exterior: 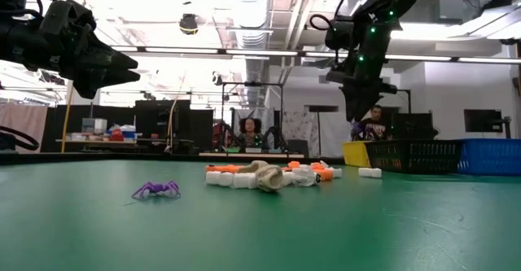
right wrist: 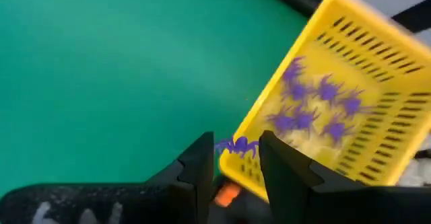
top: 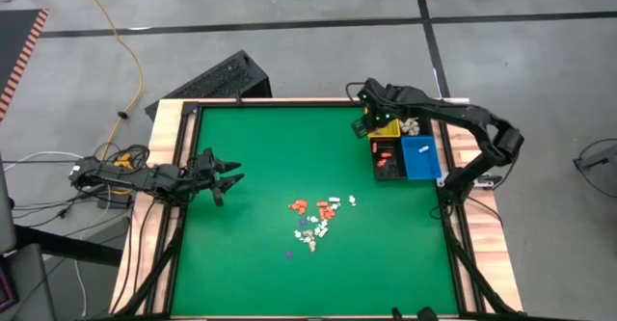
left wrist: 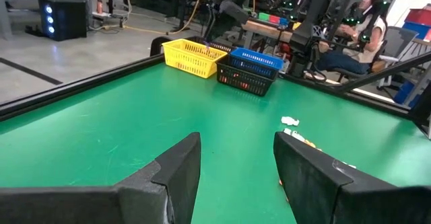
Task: Sort Halloween decoration
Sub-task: Put the purple spider toy into the yellow basket
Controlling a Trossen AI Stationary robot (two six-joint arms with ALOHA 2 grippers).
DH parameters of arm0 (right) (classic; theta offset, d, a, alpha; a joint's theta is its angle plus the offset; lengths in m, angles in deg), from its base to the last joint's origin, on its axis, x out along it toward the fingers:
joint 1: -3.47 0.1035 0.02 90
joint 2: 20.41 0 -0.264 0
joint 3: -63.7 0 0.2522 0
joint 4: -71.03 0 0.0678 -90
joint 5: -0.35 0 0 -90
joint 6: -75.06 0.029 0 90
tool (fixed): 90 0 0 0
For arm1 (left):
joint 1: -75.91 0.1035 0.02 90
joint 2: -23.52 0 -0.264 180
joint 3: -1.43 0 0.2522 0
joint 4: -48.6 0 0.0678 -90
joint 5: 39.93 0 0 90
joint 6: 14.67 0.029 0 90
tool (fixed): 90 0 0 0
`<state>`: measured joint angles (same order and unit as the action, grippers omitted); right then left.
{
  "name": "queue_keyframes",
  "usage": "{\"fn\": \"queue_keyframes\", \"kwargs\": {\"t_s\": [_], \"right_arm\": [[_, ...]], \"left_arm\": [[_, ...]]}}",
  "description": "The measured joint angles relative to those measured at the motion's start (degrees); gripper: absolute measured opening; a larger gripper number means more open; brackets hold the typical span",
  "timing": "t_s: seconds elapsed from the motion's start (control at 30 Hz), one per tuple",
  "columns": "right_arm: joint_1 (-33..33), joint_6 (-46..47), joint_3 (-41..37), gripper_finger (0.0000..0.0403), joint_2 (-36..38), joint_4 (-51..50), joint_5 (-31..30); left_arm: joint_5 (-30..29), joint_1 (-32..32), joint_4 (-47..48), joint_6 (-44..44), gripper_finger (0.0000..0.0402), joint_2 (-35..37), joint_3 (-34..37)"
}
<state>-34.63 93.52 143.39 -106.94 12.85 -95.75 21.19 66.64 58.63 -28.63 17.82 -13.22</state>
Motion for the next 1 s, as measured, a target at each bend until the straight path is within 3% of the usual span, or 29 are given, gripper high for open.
{"fn": "queue_keyframes", "kwargs": {"t_s": [0.27, 0.5, 0.63, 0.73, 0.83, 1.0], "right_arm": [[-3.2, 2.6, 0.0, 0.0151, 0.0, -3.0, -3.3], [-4.3, 1.6, 0.0, 0.0222, 0.0, -2.5, -1.3], [-4.8, 4.6, 0.0, 0.0258, 0.0, -0.9, -3.6], [-4.1, 1.5, 0.0, 0.0263, 0.0, -0.2, -3.2], [-4.0, 5.1, 0.0, 0.0261, 0.0, 0.0, -7.7], [-4.1, 4.6, 0.1, 0.0260, -0.2, 0.7, -5.3]], "left_arm": [[-0.4, 0.0, -0.2, 0.0, 0.0178, 0.0, 0.0], [-4.2, 0.0, -0.3, -0.2, 0.0178, 0.0, 0.0], [-5.2, 0.0, -0.3, -0.1, 0.0178, 0.0, 0.0], [-4.9, 0.0, -0.4, -4.7, 0.0178, 0.0, 0.0], [-4.8, 0.0, -0.3, -10.9, 0.0178, 0.0, 0.0], [-9.6, 0.0, -1.9, -16.5, 0.0178, 0.0, 0.0]]}}
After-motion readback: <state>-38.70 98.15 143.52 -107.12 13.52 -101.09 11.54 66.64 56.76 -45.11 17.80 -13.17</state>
